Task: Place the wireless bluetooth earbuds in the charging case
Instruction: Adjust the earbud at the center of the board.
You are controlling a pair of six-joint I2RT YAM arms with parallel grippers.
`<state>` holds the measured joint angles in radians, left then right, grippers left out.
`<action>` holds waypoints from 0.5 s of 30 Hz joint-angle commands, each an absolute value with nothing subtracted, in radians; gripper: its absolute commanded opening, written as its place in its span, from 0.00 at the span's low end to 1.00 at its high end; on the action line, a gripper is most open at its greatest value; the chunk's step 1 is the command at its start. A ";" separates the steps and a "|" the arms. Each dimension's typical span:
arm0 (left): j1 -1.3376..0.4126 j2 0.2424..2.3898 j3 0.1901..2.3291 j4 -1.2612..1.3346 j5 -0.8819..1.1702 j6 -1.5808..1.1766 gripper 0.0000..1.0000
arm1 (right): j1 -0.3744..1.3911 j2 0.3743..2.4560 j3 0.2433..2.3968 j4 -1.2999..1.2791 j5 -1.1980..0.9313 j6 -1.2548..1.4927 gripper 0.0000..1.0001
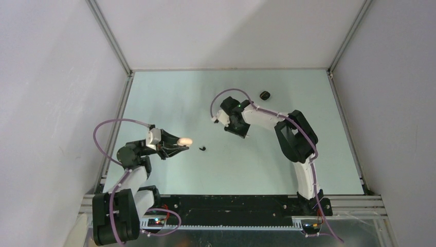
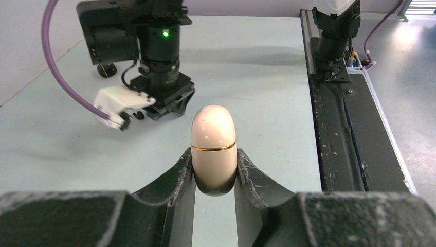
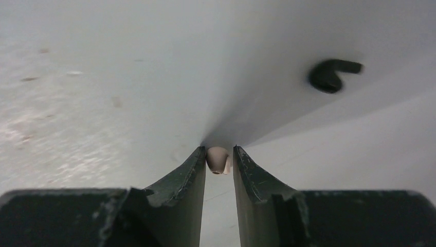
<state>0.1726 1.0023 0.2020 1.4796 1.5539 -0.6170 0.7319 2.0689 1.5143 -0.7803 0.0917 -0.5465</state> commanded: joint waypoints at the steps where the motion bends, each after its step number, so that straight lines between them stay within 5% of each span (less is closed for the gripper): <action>1: 0.181 0.990 0.188 1.514 1.526 -0.565 0.00 | 0.650 2.130 1.573 -0.819 0.096 -0.418 0.31; 15: 0.043 1.063 0.262 1.274 1.394 -0.259 0.02 | 0.580 2.070 1.569 -0.854 0.174 -0.234 0.38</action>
<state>0.0685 1.0328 0.1898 1.4124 1.4563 -0.4332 0.5789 2.1166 1.5936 -0.8494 0.1379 -0.2913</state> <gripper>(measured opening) 0.317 0.362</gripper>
